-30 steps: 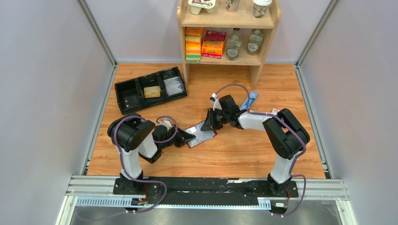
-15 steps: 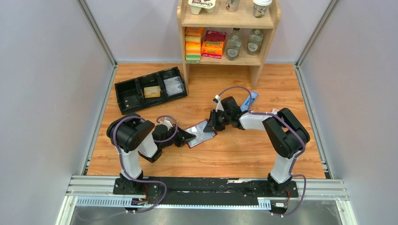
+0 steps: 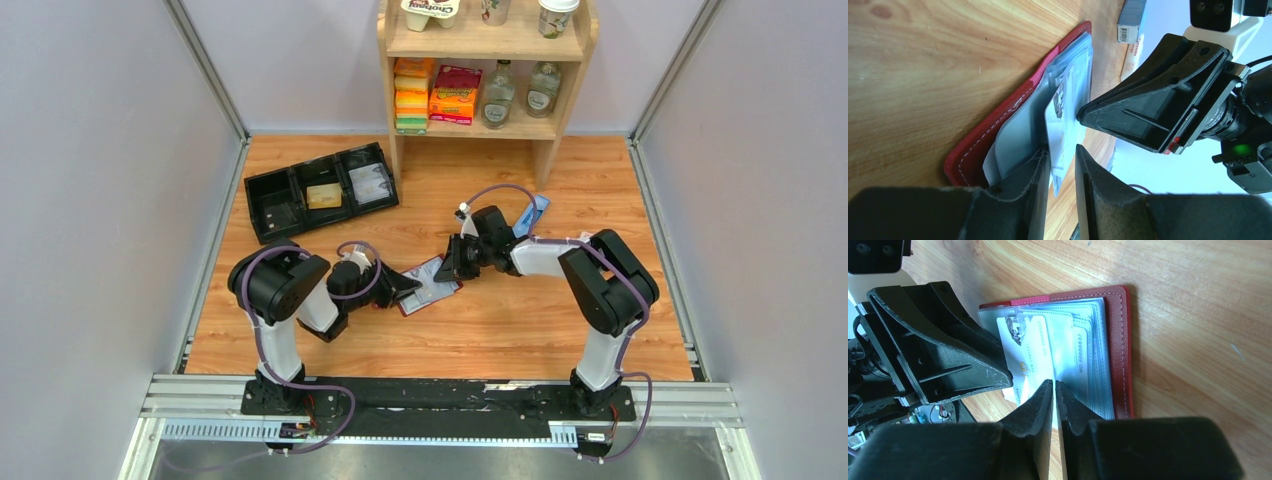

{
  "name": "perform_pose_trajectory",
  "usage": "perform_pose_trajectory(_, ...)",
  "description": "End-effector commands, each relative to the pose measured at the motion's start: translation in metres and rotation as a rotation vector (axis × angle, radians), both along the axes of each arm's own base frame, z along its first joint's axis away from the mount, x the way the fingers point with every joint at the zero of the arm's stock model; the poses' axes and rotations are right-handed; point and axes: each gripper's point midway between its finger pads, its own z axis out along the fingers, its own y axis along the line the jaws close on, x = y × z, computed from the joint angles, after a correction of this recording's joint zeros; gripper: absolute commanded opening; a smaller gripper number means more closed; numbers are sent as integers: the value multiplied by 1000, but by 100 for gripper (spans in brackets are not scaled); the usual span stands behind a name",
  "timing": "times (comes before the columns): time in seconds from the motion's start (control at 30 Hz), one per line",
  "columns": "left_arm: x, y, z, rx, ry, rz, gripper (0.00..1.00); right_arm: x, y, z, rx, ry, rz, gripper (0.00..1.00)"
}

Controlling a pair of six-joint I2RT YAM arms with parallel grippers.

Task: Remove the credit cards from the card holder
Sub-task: Remove the credit card from the card holder.

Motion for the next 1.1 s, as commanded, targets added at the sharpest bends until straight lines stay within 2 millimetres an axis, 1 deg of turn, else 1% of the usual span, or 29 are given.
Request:
perform_pose_trajectory(0.0,4,2,0,14,-34,4,26,-10,-20,-37,-111,62,-31,15)
perform_pose_trajectory(0.03,4,2,1,12,-43,8,23,-10,-20,-37,-111,62,-31,15)
perform_pose_trajectory(0.07,2,3,0,16,-41,8,15,-10,-20,-37,-111,62,-31,15)
perform_pose_trajectory(0.1,3,4,0,16,-45,11,12,-10,-20,-37,-112,63,-31,15)
perform_pose_trajectory(0.13,1,4,0,16,-44,9,7,-10,-20,-38,-112,65,-30,15)
perform_pose_trajectory(0.2,-1,6,1,14,-50,12,0,-11,-20,-39,-115,67,-31,15)
perform_pose_trajectory(0.3,-5,12,-2,26,-48,20,0,-10,-21,-39,-116,64,-33,15)
perform_pose_trajectory(0.33,-8,16,-3,32,-45,22,0,-8,-21,-37,-115,59,-34,15)
perform_pose_trajectory(0.37,-12,21,-7,46,-37,25,0,-12,-23,-39,-130,75,-33,15)
perform_pose_trajectory(0.4,-11,25,-7,48,-38,36,0,-12,-23,-38,-134,71,-33,15)
perform_pose_trajectory(0.43,-15,29,-7,56,-37,37,0,-11,-24,-37,-136,68,-34,15)
perform_pose_trajectory(0.6,-27,40,-11,93,-29,30,0,-7,-23,-27,-131,45,-32,16)
perform_pose_trajectory(0.63,-27,40,-6,92,-51,24,0,-6,-22,-25,-131,43,-31,16)
perform_pose_trajectory(0.67,-30,42,-9,108,-44,16,0,-6,-22,-22,-132,39,-29,16)
perform_pose_trajectory(0.7,-30,43,-3,107,-65,13,0,-4,-22,-19,-129,33,-29,16)
perform_pose_trajectory(0.73,-35,46,-9,136,-49,4,0,-3,-21,-14,-126,23,-29,16)
perform_pose_trajectory(0.77,-33,46,-1,134,-72,5,0,-1,-21,-10,-124,10,-30,17)
perform_pose_trajectory(0.8,-37,50,-8,172,-58,-8,0,0,-21,-4,-123,-4,-30,17)
perform_pose_trajectory(0.83,-39,52,-6,189,-54,-14,0,1,-21,1,-119,-18,-29,17)
perform_pose_trajectory(0.87,-35,51,8,196,-119,-28,0,2,-21,7,-113,-33,-26,19)
perform_pose_trajectory(0.9,-41,55,0,238,-77,-44,0,2,-20,14,-105,-49,-23,21)
perform_pose_trajectory(0.93,-33,52,20,254,-170,-60,0,4,-20,22,-100,-70,-20,23)
perform_pose_trajectory(0.97,-41,59,10,333,-146,-98,0,6,-21,31,-98,-94,-22,26)
perform_pose_trajectory(1.0,-29,57,39,332,-241,-83,0,6,-22,38,-102,-112,-22,29)
perform_pose_trajectory(1.03,-37,66,30,415,-223,-122,0,7,-22,47,-105,-132,-18,33)
perform_pose_trajectory(1.07,-27,66,58,425,-303,-103,0,6,-23,55,-111,-147,-10,36)
